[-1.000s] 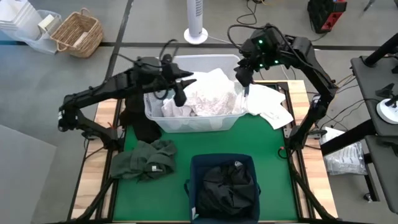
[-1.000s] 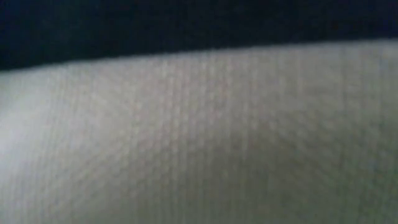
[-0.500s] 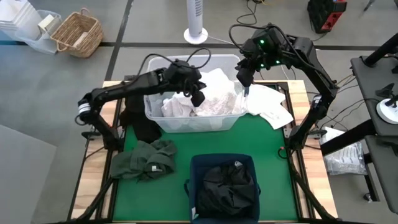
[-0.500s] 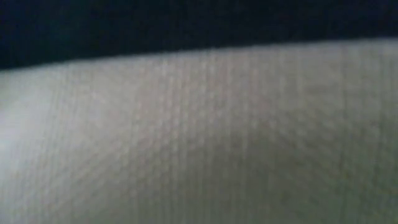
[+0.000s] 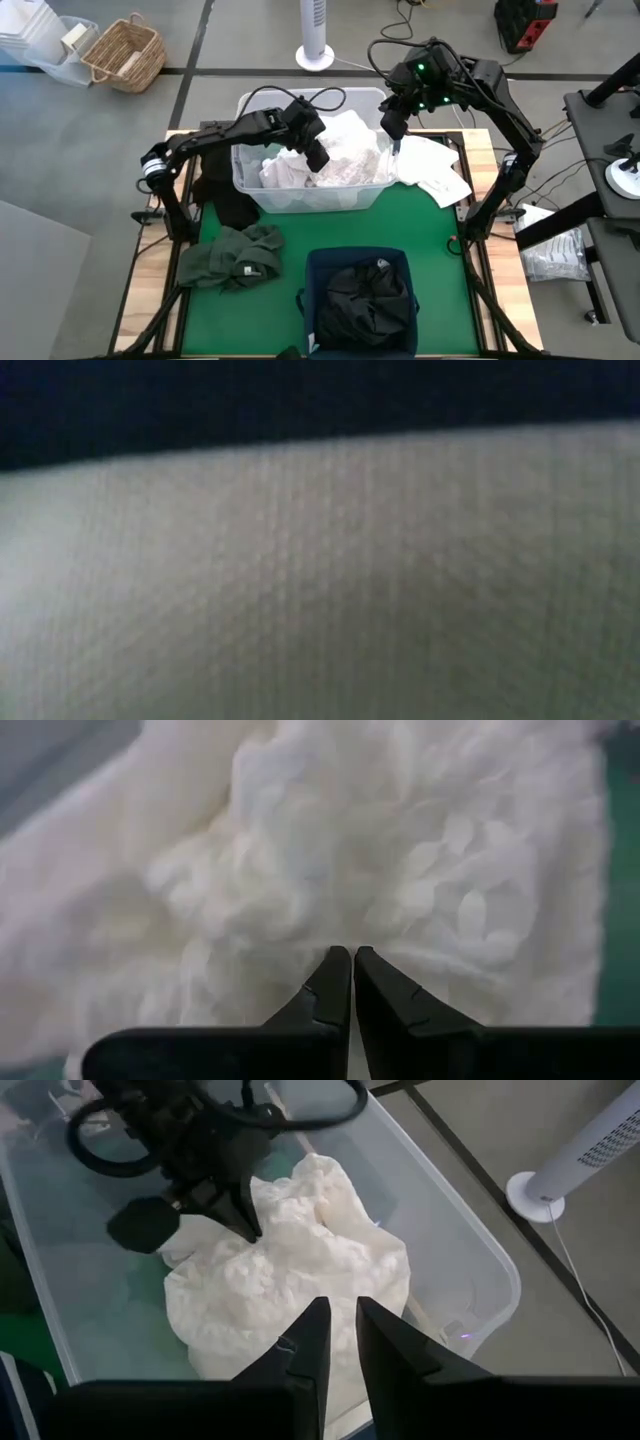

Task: Sort clothes
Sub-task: Put the white blouse into the transparent laundry bin, then put the green polo shirt into the blue laundry bin

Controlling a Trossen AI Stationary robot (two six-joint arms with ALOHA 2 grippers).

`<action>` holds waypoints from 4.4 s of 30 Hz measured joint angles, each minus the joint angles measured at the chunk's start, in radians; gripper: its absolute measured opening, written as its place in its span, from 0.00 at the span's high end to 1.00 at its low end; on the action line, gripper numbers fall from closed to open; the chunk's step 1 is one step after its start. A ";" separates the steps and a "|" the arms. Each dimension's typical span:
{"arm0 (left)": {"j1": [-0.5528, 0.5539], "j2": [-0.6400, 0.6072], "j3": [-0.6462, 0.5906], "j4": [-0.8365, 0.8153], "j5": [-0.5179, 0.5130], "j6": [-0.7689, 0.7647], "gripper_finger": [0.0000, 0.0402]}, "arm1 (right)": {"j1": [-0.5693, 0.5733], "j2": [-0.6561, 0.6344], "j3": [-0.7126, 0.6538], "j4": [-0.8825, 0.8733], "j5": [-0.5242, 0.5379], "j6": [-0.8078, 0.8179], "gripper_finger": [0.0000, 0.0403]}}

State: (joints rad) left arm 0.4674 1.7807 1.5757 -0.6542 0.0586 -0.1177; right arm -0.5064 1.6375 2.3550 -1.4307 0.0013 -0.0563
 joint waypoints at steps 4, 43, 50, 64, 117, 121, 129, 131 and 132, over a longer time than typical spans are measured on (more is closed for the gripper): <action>0.013 0.004 0.000 -0.105 -0.001 -0.004 1.00 | 0.000 0.000 0.000 0.000 0.000 0.000 0.89; -0.116 -0.254 0.486 -0.736 -0.022 0.259 1.00 | 0.000 -0.063 -0.002 -0.001 0.026 -0.008 0.91; -0.200 -0.422 0.407 -0.745 -0.019 0.095 1.00 | 0.000 -0.112 -0.002 0.000 0.025 -0.007 0.91; -0.553 -0.680 0.015 -0.752 -0.016 -0.154 1.00 | 0.000 -0.111 -0.002 0.008 0.024 -0.006 0.91; -0.977 -0.724 -0.956 0.021 -0.248 -0.727 0.72 | 0.000 -0.110 -0.003 0.009 0.023 -0.012 0.90; -0.976 -0.719 -0.948 0.019 -0.201 -0.764 0.96 | 0.000 -0.110 -0.003 0.009 0.023 -0.020 0.90; -0.977 -0.720 -0.797 -0.003 -0.210 -0.788 1.00 | 0.000 -0.113 -0.003 0.008 0.023 -0.049 0.90; -0.977 -0.720 -0.731 -0.021 -0.230 -0.786 1.00 | 0.000 -0.116 -0.003 0.008 0.023 -0.058 0.90; -0.978 -0.720 -0.693 -0.032 -0.238 -0.785 1.00 | 0.000 -0.118 -0.003 0.008 0.023 -0.062 0.90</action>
State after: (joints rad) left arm -0.5108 1.0611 0.8827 -0.6864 -0.1798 -0.9025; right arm -0.5061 1.5193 2.3524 -1.4223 0.0242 -0.1187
